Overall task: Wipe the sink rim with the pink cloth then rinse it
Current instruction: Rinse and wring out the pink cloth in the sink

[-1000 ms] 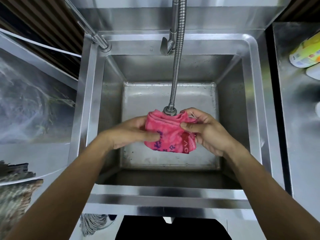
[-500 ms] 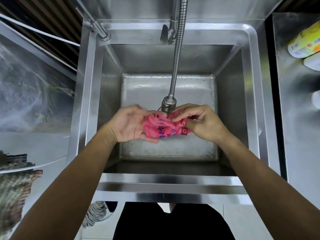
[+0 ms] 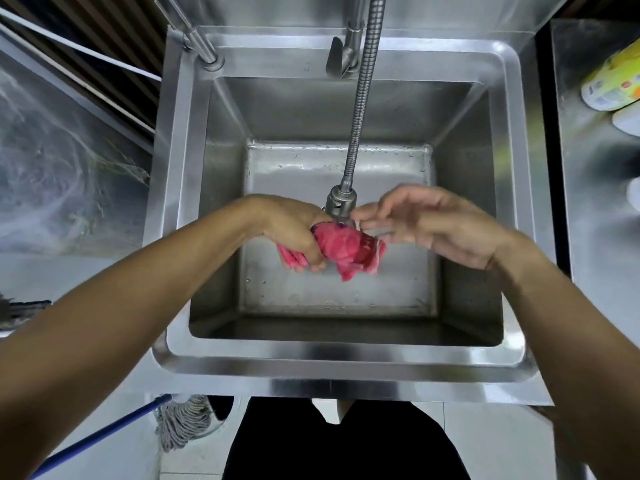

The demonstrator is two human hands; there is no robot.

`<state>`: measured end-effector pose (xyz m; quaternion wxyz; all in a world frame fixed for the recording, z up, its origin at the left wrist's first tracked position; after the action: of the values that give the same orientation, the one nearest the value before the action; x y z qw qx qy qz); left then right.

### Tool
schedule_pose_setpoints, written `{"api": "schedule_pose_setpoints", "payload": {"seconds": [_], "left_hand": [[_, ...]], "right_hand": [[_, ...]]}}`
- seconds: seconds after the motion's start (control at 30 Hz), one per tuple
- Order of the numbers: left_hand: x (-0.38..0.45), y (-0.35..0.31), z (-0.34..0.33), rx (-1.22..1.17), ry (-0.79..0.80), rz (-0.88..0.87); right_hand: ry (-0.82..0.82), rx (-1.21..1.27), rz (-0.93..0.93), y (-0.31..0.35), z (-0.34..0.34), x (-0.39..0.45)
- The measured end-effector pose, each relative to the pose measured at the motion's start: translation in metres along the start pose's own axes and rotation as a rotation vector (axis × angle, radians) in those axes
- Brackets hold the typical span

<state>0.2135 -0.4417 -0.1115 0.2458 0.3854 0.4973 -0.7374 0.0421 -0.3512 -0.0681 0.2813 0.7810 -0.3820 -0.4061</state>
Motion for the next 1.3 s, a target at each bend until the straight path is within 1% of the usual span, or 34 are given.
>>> {"api": "schedule_pose_setpoints", "payload": {"seconds": [0.03, 0.07, 0.1, 0.13, 0.17, 0.2, 0.23, 0.27, 0.3, 0.33, 0.37, 0.4, 0.43, 0.47, 0.5, 0.53, 0.57, 0.6, 0.67, 0.7, 0.77, 0.8, 0.83, 0.9, 0.97, 1.03, 1.1, 1.17, 1.2, 1.23, 1.27, 1.3], "left_hand": [[-0.001, -0.005, 0.004, 0.057, -0.063, -0.048], [-0.004, -0.013, 0.008, 0.148, -0.136, -0.106], [-0.007, -0.024, 0.012, 0.274, -0.217, -0.163], [-0.009, -0.034, 0.014, 0.421, -0.312, -0.215], [-0.011, -0.043, 0.014, 0.584, -0.412, -0.251], [-0.014, -0.051, 0.014, 0.753, -0.530, -0.280], [-0.017, -0.057, 0.013, 0.890, -0.655, -0.324], [-0.021, -0.060, 0.010, 0.994, -0.756, -0.377], [-0.023, -0.059, 0.006, 1.081, -0.839, -0.424], [-0.026, -0.054, 0.001, 1.143, -0.926, -0.465], [-0.029, -0.049, -0.002, 1.174, -0.993, -0.474], [-0.030, -0.043, -0.004, 1.185, -1.036, -0.452], [-0.028, -0.037, -0.006, 1.173, -1.011, -0.396], [-0.023, -0.033, -0.008, 1.125, -0.939, -0.309], [-0.014, -0.027, -0.010, 1.045, -0.794, -0.163], [-0.007, -0.021, -0.013, 0.917, -0.697, -0.028], [0.002, -0.014, -0.015, 0.772, -0.621, 0.090], [0.011, -0.008, -0.018, 0.606, -0.567, 0.161], [0.024, -0.004, -0.025, 0.367, -0.470, 0.200], [0.028, -0.003, -0.030, 0.241, -0.414, 0.201], [0.032, -0.003, -0.042, -0.139, -0.328, 0.193], [0.033, -0.002, -0.048, -0.321, -0.311, 0.187], [0.035, -0.002, -0.053, -0.443, -0.311, 0.176], [0.041, -0.001, -0.062, -0.560, -0.301, 0.147], [0.045, -0.001, -0.065, -0.554, -0.267, 0.122], [0.044, -0.002, -0.063, -0.499, -0.231, 0.085], [0.041, -0.001, -0.063, -0.462, -0.134, 0.059], [0.038, 0.001, -0.059, -0.422, -0.036, 0.052], [0.036, 0.003, -0.055, -0.367, -0.013, 0.059], [0.035, 0.004, -0.051, -0.287, -0.010, 0.067], [0.036, 0.006, -0.045, -0.170, -0.043, 0.065], [0.038, 0.007, -0.039, -0.020, -0.114, 0.049]], "right_hand": [[-0.054, 0.043, -0.038, 0.001, 0.015, 0.005], [-0.100, 0.015, -0.113, -0.003, 0.028, 0.012], [-0.088, -0.015, -0.226, -0.013, 0.035, 0.020], [-0.003, -0.004, -0.356, -0.025, 0.034, 0.027], [0.141, 0.056, -0.474, -0.039, 0.025, 0.032], [0.303, 0.142, -0.553, -0.052, 0.012, 0.034], [0.436, 0.219, -0.588, -0.061, 0.000, 0.035], [0.509, 0.277, -0.592, -0.068, -0.009, 0.035], [0.518, 0.324, -0.583, -0.072, -0.016, 0.036], [0.483, 0.352, -0.579, -0.074, -0.019, 0.037], [0.439, 0.354, -0.588, -0.073, -0.024, 0.037], [0.375, 0.295, -0.593, -0.071, -0.027, 0.037], [0.279, 0.146, -0.585, -0.069, -0.025, 0.038], [0.163, -0.105, -0.564, -0.065, -0.022, 0.040], [0.046, -0.431, -0.533, -0.061, -0.019, 0.043], [-0.060, -0.757, -0.481, -0.054, -0.018, 0.048], [-0.138, -0.999, -0.405, -0.047, -0.022, 0.051], [-0.179, -1.158, -0.336, -0.043, -0.027, 0.053], [-0.191, -1.385, -0.247, -0.044, -0.033, 0.052], [-0.181, -1.463, -0.210, -0.045, -0.033, 0.051], [-0.187, -1.572, -0.093, -0.047, -0.029, 0.052], [-0.194, -1.619, -0.023, -0.048, -0.027, 0.053], [-0.196, -1.659, 0.040, -0.050, -0.024, 0.054], [-0.208, -1.692, 0.109, -0.056, -0.019, 0.054], [-0.244, -1.699, 0.136, -0.061, -0.014, 0.052], [-0.259, -1.746, 0.143, -0.065, -0.012, 0.052], [-0.232, -1.724, 0.184, -0.066, -0.012, 0.052], [-0.218, -1.605, 0.177, -0.063, -0.015, 0.047], [-0.205, -1.496, 0.118, -0.063, -0.013, 0.044], [-0.189, -1.344, 0.009, -0.063, -0.010, 0.040], [-0.166, -1.146, -0.127, -0.063, -0.004, 0.036], [-0.148, -0.922, -0.239, -0.063, 0.005, 0.033]]}}
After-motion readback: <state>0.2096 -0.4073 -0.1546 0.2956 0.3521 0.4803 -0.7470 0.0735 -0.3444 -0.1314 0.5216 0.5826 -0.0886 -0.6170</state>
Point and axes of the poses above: each hand's wrist, its own x-axis towards the middle knuckle, its own z-axis out of the back of the hand, y = z × x, the point moved 5 cm from there along x, towards the middle knuckle, and after that the axes turned 12 degrees about x, right-handed, at the moved point
